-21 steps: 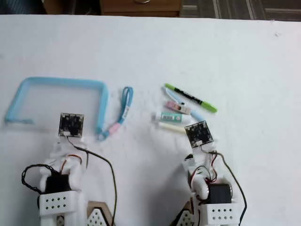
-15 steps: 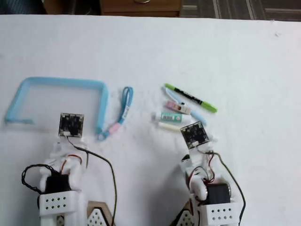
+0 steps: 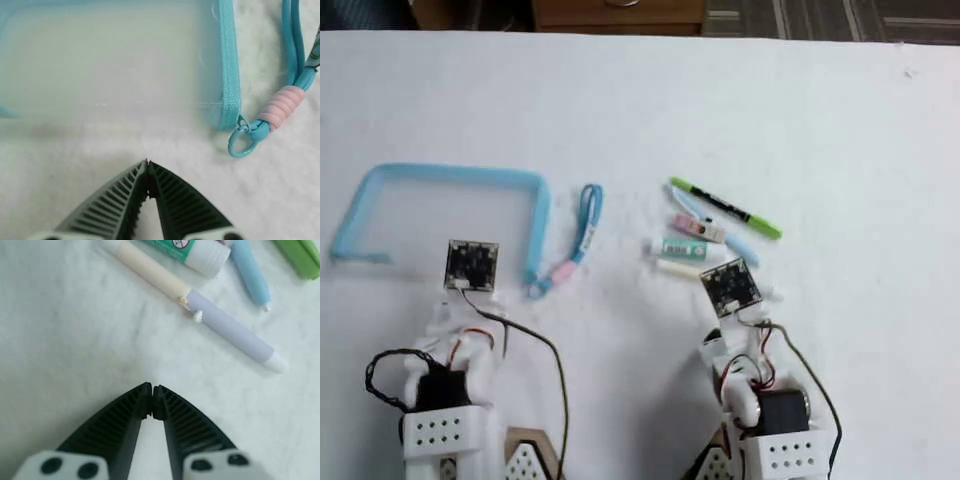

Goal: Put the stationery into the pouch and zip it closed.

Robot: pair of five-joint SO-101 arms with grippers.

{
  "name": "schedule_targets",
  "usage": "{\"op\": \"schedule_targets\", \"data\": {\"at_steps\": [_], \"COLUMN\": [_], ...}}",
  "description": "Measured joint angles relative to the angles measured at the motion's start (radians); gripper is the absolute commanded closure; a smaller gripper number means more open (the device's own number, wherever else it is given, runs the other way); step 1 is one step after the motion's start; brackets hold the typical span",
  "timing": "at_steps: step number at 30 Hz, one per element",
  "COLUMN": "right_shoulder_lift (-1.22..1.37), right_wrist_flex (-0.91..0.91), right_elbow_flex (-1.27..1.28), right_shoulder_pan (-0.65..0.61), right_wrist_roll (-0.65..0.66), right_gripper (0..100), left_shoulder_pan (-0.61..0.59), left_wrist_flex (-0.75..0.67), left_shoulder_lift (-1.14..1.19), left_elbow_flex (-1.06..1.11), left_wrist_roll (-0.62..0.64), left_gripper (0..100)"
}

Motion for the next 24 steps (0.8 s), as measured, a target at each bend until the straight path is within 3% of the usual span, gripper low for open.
{"op": "schedule_targets", "data": {"at_steps": [6,10,14,18,24], "right_shoulder_lift": [0.000,0.000,0.000,0.029,0.333], "right_wrist_flex": [-0.057,-0.080,-0.080,-0.080,-0.080], "right_elbow_flex": [0.000,-0.032,-0.147,-0.236,-0.463], "right_shoulder_pan": [0.000,0.000,-0.077,-0.201,-0.295], "right_wrist_roll": [0.000,0.000,0.000,0.015,0.043], "right_gripper": [97.8,97.4,97.1,88.0,85.0], "left_shoulder_pan": [-0.012,-0.060,-0.091,-0.094,-0.094], "left_wrist_flex": [0.021,0.120,0.222,0.304,0.353], "left_shoulder_lift": [0.000,0.000,0.000,-0.003,0.064], "left_elbow_flex": [-0.021,-0.150,-0.361,-0.569,-0.663], "left_wrist_roll": [0.000,0.000,0.000,0.000,0.000], "left_gripper": [97,97,97,97,97]}}
